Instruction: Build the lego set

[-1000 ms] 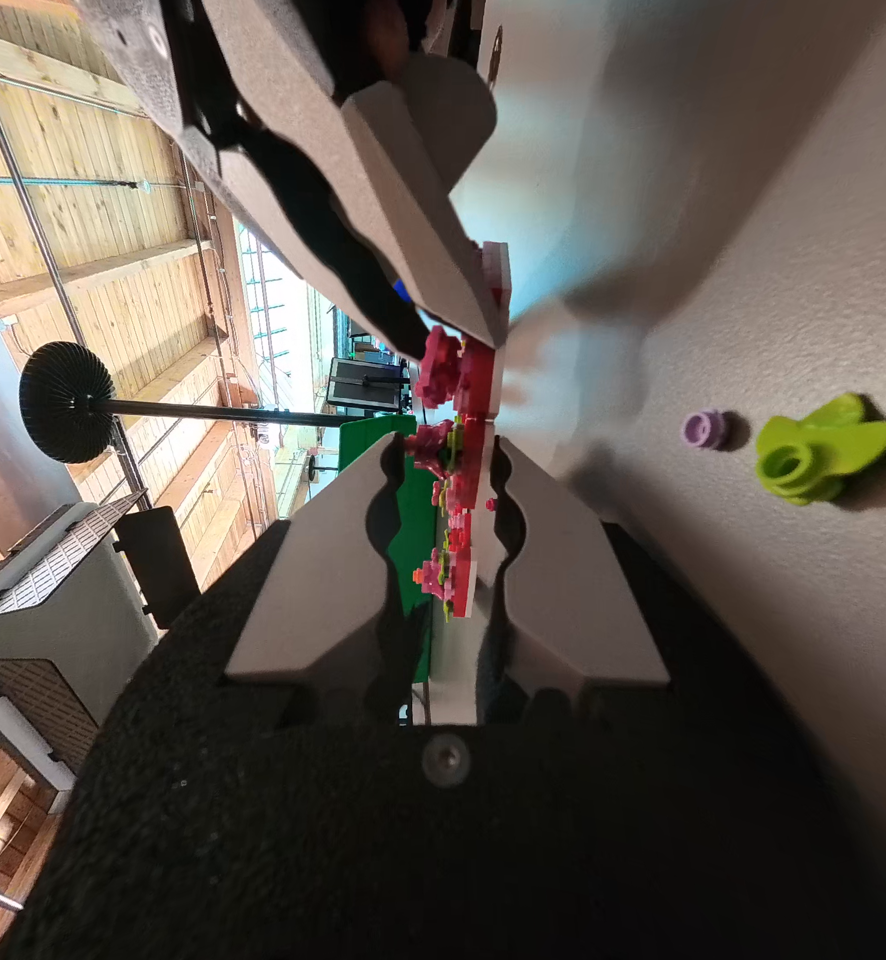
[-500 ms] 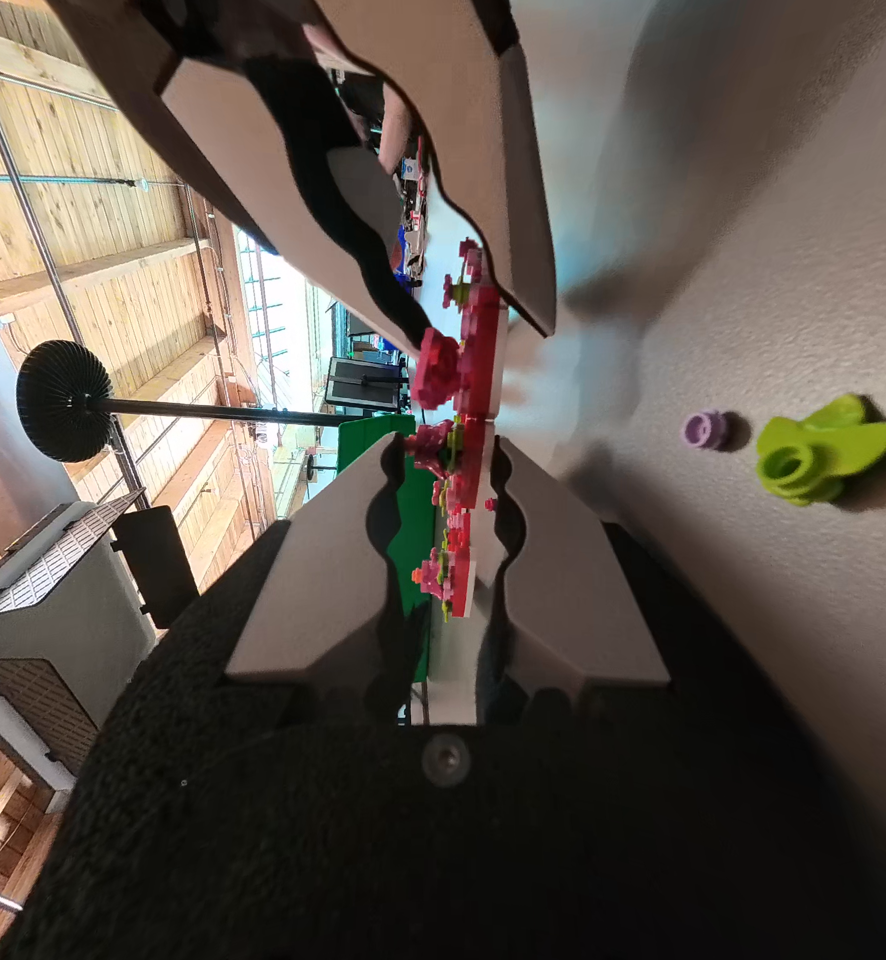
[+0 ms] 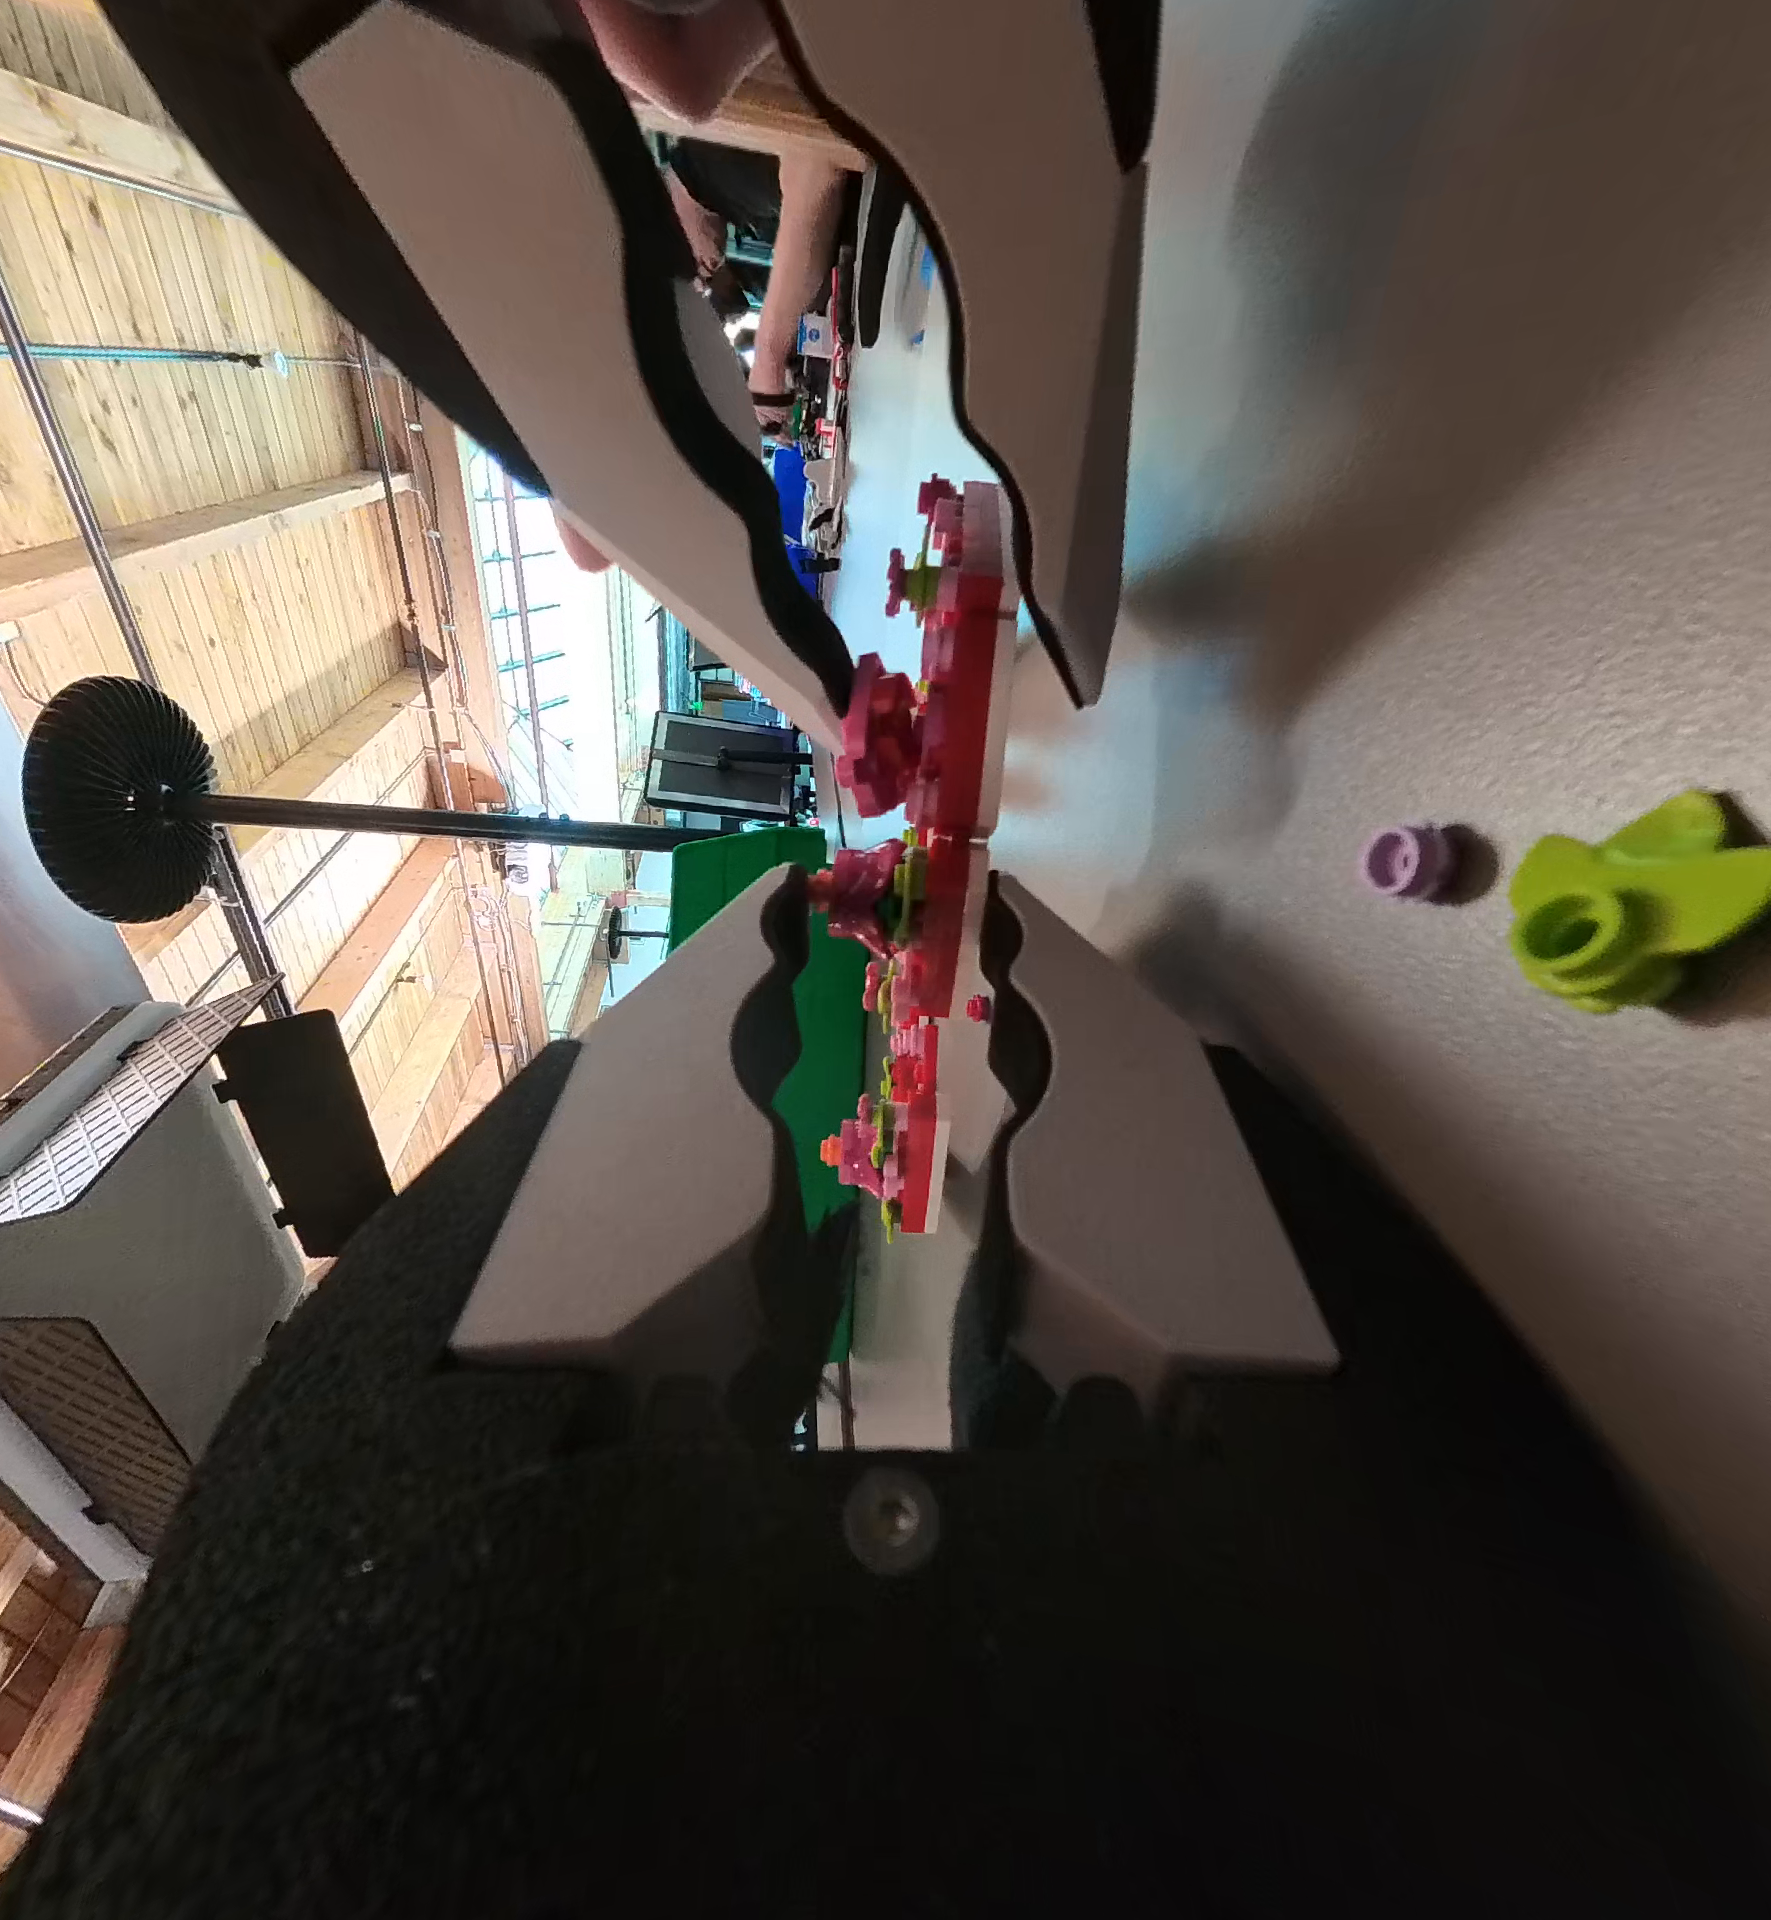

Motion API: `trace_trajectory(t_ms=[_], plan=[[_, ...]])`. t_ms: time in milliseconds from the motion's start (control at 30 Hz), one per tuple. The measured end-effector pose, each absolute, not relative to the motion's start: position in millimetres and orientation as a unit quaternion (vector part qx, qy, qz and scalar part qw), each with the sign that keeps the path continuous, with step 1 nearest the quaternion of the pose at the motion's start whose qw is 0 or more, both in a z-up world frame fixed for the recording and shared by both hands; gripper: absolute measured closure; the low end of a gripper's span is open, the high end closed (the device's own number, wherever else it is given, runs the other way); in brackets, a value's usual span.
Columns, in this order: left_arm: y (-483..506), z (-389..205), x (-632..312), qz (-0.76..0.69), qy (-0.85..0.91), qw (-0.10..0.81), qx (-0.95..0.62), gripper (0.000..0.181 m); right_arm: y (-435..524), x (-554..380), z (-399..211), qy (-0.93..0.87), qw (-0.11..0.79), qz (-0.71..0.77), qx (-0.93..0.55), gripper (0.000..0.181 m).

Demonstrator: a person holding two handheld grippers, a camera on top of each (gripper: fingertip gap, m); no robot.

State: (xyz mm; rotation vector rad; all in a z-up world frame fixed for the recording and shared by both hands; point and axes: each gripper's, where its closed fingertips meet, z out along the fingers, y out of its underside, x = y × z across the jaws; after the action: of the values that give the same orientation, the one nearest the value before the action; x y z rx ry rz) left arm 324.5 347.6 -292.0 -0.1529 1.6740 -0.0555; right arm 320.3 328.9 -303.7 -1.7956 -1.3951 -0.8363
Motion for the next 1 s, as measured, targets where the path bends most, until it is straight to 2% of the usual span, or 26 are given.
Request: trace_trajectory(t_ms=[367, 1000], plan=[[350, -294, 325, -0.028, 0.747, 0.659, -0.079, 0.151, 336, 322, -301, -0.537, 0.364, -0.445, -0.617, 0.153], [350, -294, 324, -0.044, 0.75, 0.654, -0.088, 0.151, 340, 327, -300, -0.498, 0.399, -0.448, -0.626, 0.156]])
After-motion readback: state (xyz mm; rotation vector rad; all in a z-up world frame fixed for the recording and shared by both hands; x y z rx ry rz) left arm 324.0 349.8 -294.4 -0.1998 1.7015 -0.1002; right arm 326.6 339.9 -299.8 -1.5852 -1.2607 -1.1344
